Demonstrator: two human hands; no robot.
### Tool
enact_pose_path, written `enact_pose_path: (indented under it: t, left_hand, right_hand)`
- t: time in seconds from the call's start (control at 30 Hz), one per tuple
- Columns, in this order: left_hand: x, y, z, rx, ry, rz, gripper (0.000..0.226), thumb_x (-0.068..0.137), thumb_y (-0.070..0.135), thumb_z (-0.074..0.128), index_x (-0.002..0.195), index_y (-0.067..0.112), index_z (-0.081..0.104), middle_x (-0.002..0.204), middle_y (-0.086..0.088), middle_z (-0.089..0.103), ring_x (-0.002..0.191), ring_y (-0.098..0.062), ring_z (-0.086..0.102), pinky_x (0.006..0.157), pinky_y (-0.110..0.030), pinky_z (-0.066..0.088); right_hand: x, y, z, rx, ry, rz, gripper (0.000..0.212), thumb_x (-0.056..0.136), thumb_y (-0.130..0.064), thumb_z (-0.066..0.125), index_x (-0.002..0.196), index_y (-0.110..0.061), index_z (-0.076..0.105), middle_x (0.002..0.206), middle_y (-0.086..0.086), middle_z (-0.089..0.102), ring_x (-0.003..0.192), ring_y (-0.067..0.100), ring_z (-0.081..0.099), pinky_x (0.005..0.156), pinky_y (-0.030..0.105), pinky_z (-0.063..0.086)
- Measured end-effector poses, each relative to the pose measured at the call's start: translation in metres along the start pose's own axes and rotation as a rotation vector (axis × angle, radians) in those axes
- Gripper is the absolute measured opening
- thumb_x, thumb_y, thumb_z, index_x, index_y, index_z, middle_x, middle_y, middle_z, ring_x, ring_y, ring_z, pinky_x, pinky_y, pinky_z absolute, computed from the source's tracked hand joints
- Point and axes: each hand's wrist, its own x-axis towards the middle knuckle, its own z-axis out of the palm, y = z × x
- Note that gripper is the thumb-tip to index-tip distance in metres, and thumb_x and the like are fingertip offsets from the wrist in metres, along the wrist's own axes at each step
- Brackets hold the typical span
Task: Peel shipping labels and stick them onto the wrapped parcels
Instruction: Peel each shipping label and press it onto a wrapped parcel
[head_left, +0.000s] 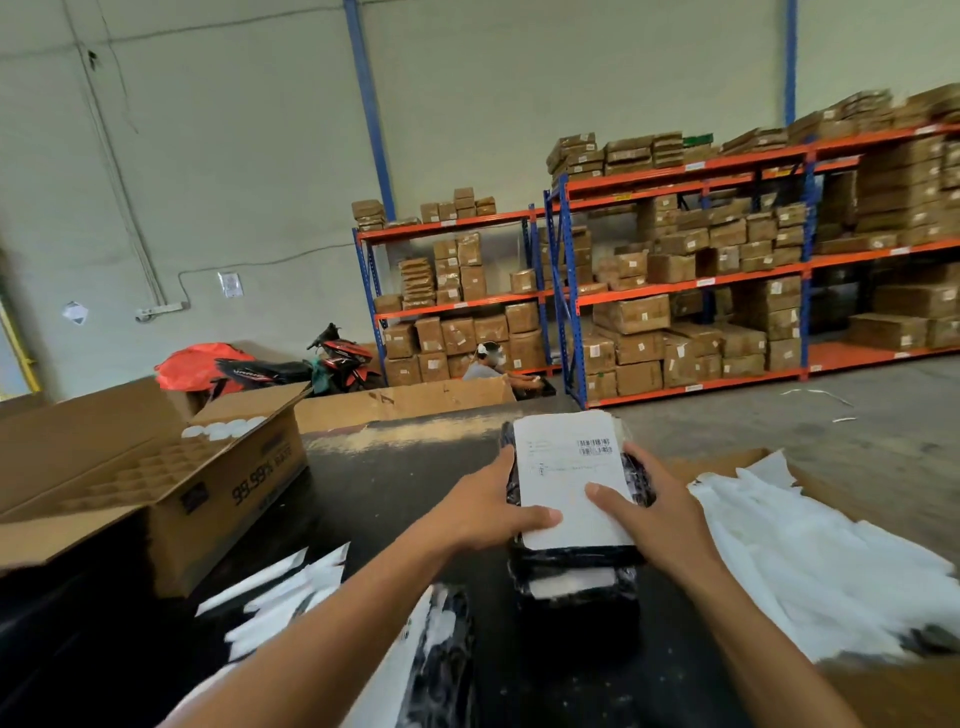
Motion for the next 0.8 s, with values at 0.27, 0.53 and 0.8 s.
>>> enact_pose_path:
  t: [0.27, 0.53, 0.8]
  left_hand:
    - [-0.087, 0.018, 0.055, -0.157, -0.115, -0.154, 0.057, 0.084, 0.017, 0.071, 0.136, 0.019, 0.047, 0.137, 0.002, 0.055, 0.123, -0.019, 0.053, 0.097, -0.025, 0.039]
    - [-0.134, 0.016, 0.108, -0.364, -0.185, -0.345, 0.052, 0.085, -0.003, 0.065, 0.133, 0.009, 0.049, 0.136, -0.007, 0.056, 0.126, -0.023, 0.05, 0.092, -0.026, 0.04]
    - [-0.158, 0.003, 0.138, -0.466, -0.141, -0.415, 0.061, 0.084, 0.005, 0.069, 0.139, 0.012, 0.043, 0.136, -0.005, 0.057, 0.122, -0.02, 0.054, 0.092, -0.026, 0.043]
  right_hand:
    - [-0.103, 0.01, -0.028, -0.083, -0.159, 0.119, 0.059, 0.083, -0.03, 0.069, 0.136, -0.022, 0.045, 0.137, 0.0, 0.052, 0.102, 0.009, 0.047, 0.081, 0.022, 0.039]
    - [-0.172, 0.041, -0.039, -0.096, -0.175, 0.267, 0.062, 0.081, -0.031, 0.071, 0.137, -0.023, 0.045, 0.137, 0.003, 0.053, 0.104, 0.013, 0.052, 0.089, 0.033, 0.048]
    - [-0.194, 0.053, -0.039, -0.19, -0.222, 0.257, 0.059, 0.086, -0.031, 0.066, 0.138, -0.019, 0.043, 0.136, 0.004, 0.053, 0.102, 0.01, 0.047, 0.082, 0.026, 0.042]
